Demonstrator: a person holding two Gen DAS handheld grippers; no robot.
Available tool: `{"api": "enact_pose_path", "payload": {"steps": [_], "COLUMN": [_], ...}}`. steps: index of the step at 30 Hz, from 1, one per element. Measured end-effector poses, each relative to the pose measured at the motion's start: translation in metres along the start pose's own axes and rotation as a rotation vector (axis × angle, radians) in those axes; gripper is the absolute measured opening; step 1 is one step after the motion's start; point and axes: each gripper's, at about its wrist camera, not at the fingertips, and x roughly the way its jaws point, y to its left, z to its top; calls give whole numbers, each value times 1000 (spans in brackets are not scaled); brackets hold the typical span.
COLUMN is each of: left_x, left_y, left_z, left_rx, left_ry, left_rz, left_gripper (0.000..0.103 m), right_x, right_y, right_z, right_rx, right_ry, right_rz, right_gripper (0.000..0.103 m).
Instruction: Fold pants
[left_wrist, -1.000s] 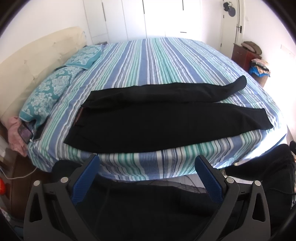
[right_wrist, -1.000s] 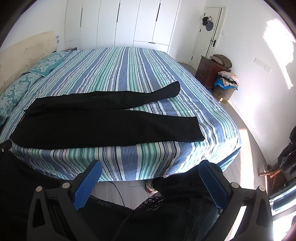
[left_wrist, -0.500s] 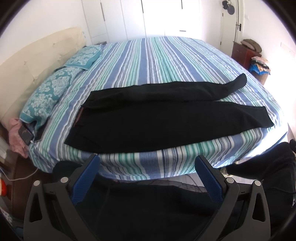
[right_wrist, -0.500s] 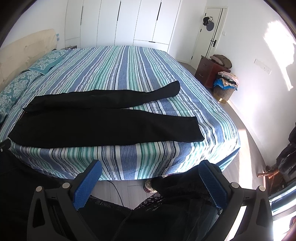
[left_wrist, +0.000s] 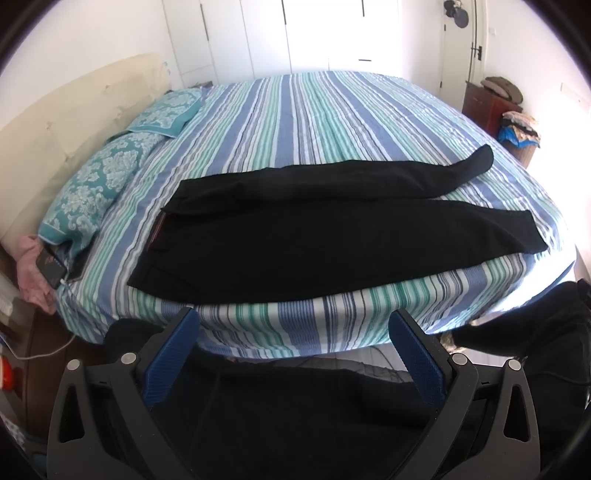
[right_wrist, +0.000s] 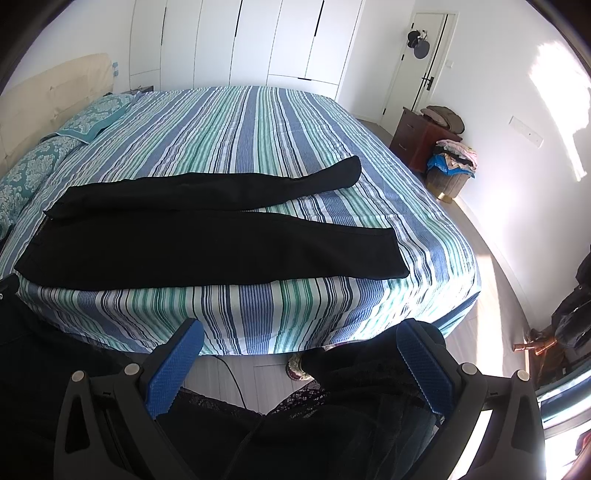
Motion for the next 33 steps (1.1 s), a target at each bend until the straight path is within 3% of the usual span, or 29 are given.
{"api": "enact_pose_path", "payload": {"steps": [8, 12, 18, 23, 24, 26, 28, 33], "left_x": [2, 4, 7, 9, 11, 18, 29, 63], "left_y": [-2, -2, -3, -22, -27, -35, -42, -53], "left_z": [0, 5, 36, 71, 78, 89, 97, 100], "left_rx": [-4, 2, -43, -18, -12, -2, 11, 31], "left_ry": [4, 3, -50, -126, -139, -154, -146, -67], "left_rz": [-8, -4, -56, -103, -109, -116, -122, -148], "left_gripper": [102, 102, 102, 102, 102, 102, 102, 102], "right_x": [2, -2, -22, -25, -14, 28, 71, 163], "right_y": [1, 1, 4, 2, 3, 1, -9, -97], "right_z": [1, 5, 29, 57, 65, 83, 98, 177], "right_rx": [-7, -33, -105, -87, -74, -71, -52, 51], "right_ry": [5, -38, -251, -412, -392, -222, -120, -182], "right_rz": [-5, 12, 83, 263, 322, 465, 534, 605], "right_gripper": [103, 103, 103, 103, 103, 103, 103, 103]}}
